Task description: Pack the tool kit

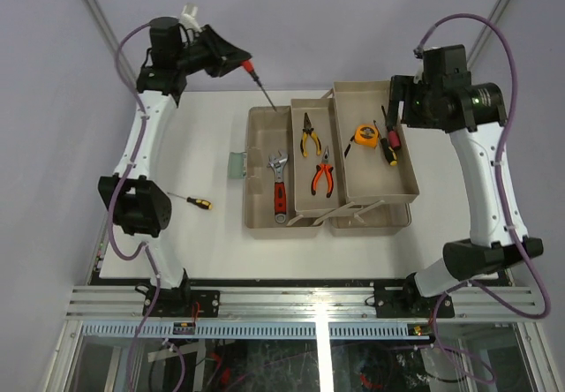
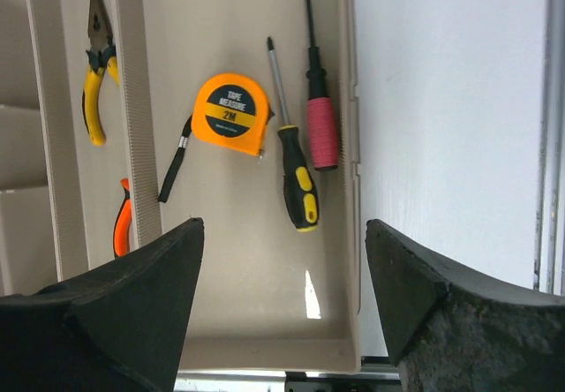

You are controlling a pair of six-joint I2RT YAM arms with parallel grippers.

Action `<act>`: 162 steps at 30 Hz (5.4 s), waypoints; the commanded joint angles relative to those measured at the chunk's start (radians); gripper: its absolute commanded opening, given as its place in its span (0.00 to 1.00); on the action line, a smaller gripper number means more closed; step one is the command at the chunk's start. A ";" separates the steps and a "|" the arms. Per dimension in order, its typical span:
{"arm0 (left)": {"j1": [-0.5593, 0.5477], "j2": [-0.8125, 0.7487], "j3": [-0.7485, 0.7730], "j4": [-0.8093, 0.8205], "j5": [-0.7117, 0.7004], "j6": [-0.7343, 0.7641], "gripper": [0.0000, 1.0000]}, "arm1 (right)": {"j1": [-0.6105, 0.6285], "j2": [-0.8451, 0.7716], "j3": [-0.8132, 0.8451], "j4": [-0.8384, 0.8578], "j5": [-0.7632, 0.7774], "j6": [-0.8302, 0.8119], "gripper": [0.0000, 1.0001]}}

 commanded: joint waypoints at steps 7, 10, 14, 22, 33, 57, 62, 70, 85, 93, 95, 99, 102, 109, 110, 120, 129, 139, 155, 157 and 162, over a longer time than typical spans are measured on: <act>-0.371 0.139 0.181 0.109 0.203 -0.067 0.00 | 0.008 -0.185 -0.111 0.150 0.152 0.050 0.83; -0.459 0.150 0.157 0.097 0.196 -0.060 0.00 | 0.007 -0.204 -0.123 0.145 0.147 0.061 0.83; -0.556 0.176 0.147 0.076 0.166 -0.041 0.00 | 0.007 -0.239 -0.157 0.148 0.141 0.078 0.82; -0.612 0.252 0.148 0.067 0.092 -0.021 0.00 | 0.007 -0.312 -0.222 0.151 0.139 0.093 0.83; -0.610 0.331 0.211 -0.018 -0.067 0.110 0.00 | 0.007 -0.351 -0.292 0.165 0.129 0.102 0.82; -0.116 -0.134 -0.070 -0.130 -0.431 0.173 1.00 | 0.006 -0.332 -0.351 0.217 0.107 0.068 0.83; 0.076 -0.264 -0.431 -0.247 -0.449 0.087 1.00 | 0.007 -0.322 -0.388 0.251 0.083 0.066 0.83; 0.160 -0.327 -0.743 -0.328 -0.416 -0.140 0.84 | 0.007 -0.313 -0.383 0.234 0.092 0.049 0.83; 0.176 -0.264 -0.814 -0.445 -0.495 -0.229 0.72 | 0.008 -0.309 -0.365 0.212 0.094 0.068 0.83; 0.180 -0.222 -0.856 -0.445 -0.499 -0.258 0.72 | 0.008 -0.287 -0.352 0.196 0.092 0.078 0.82; 0.181 -0.211 -0.862 -0.446 -0.521 -0.252 0.72 | 0.007 -0.286 -0.351 0.192 0.092 0.082 0.82; 0.182 -0.197 -0.882 -0.445 -0.530 -0.238 0.72 | 0.007 -0.290 -0.352 0.182 0.107 0.084 0.82; 0.180 -0.193 -0.899 -0.447 -0.520 -0.237 0.70 | 0.007 -0.294 -0.358 0.177 0.117 0.082 0.82; 0.168 -0.160 -0.913 -0.425 -0.531 -0.228 0.65 | 0.007 -0.287 -0.367 0.181 0.119 0.082 0.82; 0.167 -0.152 -0.909 -0.420 -0.532 -0.227 0.64 | 0.007 -0.284 -0.366 0.182 0.120 0.082 0.82; 0.161 -0.077 -0.869 -0.392 -0.560 -0.201 0.44 | 0.007 -0.262 -0.349 0.178 0.129 0.071 0.82; 0.143 -0.092 -0.916 -0.370 -0.552 -0.197 0.26 | 0.007 -0.262 -0.363 0.184 0.130 0.067 0.82; 0.142 -0.102 -0.980 -0.333 -0.541 -0.196 0.38 | 0.008 -0.267 -0.360 0.180 0.132 0.067 0.83; 0.037 -0.164 -0.362 -0.218 -0.436 -0.021 0.00 | 0.007 -0.286 -0.370 0.198 0.164 0.073 0.83; -0.013 -0.151 -0.253 -0.124 -0.387 0.007 0.00 | 0.006 -0.291 -0.369 0.208 0.191 0.083 0.83; -0.212 -0.031 0.035 -0.040 -0.216 0.064 0.00 | 0.006 -0.324 -0.362 0.233 0.287 0.106 0.83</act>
